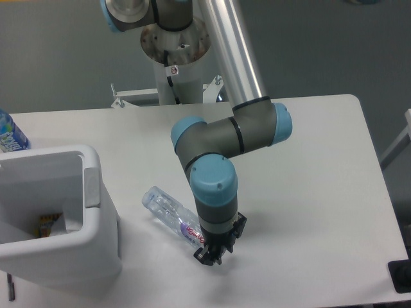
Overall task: Place the trash in the trash can
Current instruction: 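Lower the gripper around the bottle cap and close on it, then lift the bottle by its cap off the table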
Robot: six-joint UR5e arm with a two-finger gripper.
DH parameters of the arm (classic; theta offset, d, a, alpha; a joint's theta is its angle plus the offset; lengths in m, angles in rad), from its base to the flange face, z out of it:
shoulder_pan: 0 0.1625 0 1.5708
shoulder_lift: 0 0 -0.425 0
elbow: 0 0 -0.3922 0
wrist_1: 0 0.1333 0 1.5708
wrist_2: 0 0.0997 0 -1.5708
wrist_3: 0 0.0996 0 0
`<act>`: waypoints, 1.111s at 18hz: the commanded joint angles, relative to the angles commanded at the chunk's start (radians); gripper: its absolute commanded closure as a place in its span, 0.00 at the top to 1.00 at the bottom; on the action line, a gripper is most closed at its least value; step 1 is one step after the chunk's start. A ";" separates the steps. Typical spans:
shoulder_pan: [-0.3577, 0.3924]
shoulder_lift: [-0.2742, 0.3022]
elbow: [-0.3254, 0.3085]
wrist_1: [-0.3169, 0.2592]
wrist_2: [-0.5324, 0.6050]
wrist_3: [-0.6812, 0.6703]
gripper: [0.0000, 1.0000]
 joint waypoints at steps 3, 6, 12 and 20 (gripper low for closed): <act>0.012 0.038 0.037 0.008 0.000 -0.002 0.20; 0.038 0.075 0.074 0.020 0.000 -0.003 0.20; 0.109 0.136 0.153 0.028 -0.089 -0.012 0.20; 0.209 0.204 0.204 0.066 -0.303 -0.014 0.20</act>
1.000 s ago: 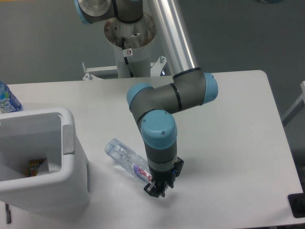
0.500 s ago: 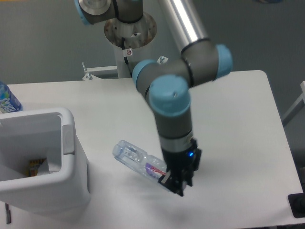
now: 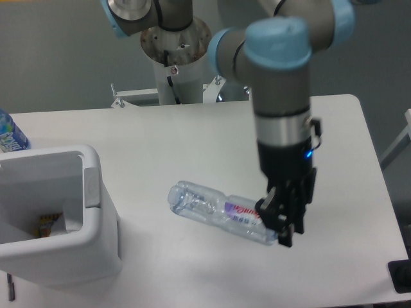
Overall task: Place the trash in the trash can
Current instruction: 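Lift the bottle by its cap off the table, then carry the bottle over the white bin and lower it in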
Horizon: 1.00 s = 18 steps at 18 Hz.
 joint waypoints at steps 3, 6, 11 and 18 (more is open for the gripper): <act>0.029 0.020 0.009 0.049 -0.101 0.002 0.20; 0.035 0.041 0.020 0.080 -0.166 0.002 0.20; 0.023 0.072 0.020 0.091 -0.224 0.003 0.20; -0.087 0.072 0.005 0.092 -0.234 0.015 0.20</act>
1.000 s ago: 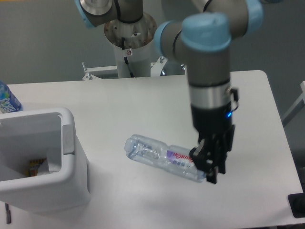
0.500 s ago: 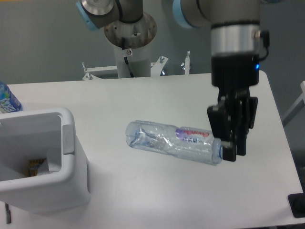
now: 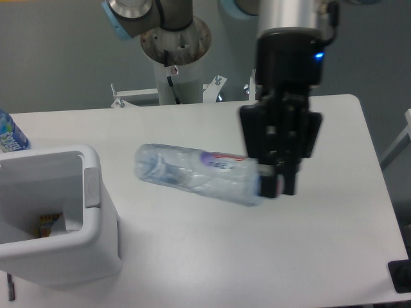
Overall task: Place the trash in the trash can
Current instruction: 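Carry the bottle over the white bin and lower it in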
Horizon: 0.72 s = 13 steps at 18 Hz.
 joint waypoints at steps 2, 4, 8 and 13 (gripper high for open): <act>-0.035 -0.006 0.000 0.000 0.000 0.014 0.20; -0.080 -0.012 -0.005 0.000 0.000 0.015 0.20; -0.164 -0.025 -0.041 0.000 0.002 0.034 0.20; -0.227 -0.038 -0.063 0.000 0.003 0.093 0.20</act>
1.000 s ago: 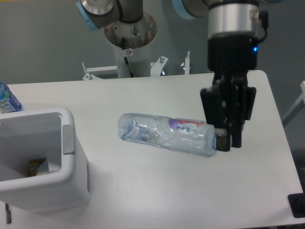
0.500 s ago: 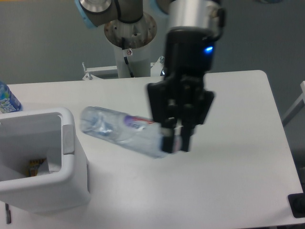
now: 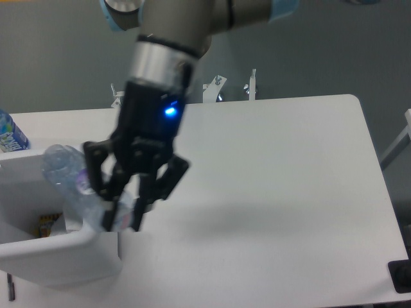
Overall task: Place the trash in the trash can
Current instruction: 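Carry the bottle over the white bin and lower it in, then open the gripper to release the bottle into the bin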
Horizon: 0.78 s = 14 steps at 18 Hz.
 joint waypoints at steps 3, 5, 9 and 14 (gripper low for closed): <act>-0.028 -0.006 -0.002 0.000 0.000 0.023 0.20; -0.037 -0.014 0.000 0.000 0.000 0.032 0.20; -0.068 -0.035 0.002 0.000 -0.002 0.120 0.20; -0.100 -0.041 -0.012 0.000 -0.002 0.233 0.29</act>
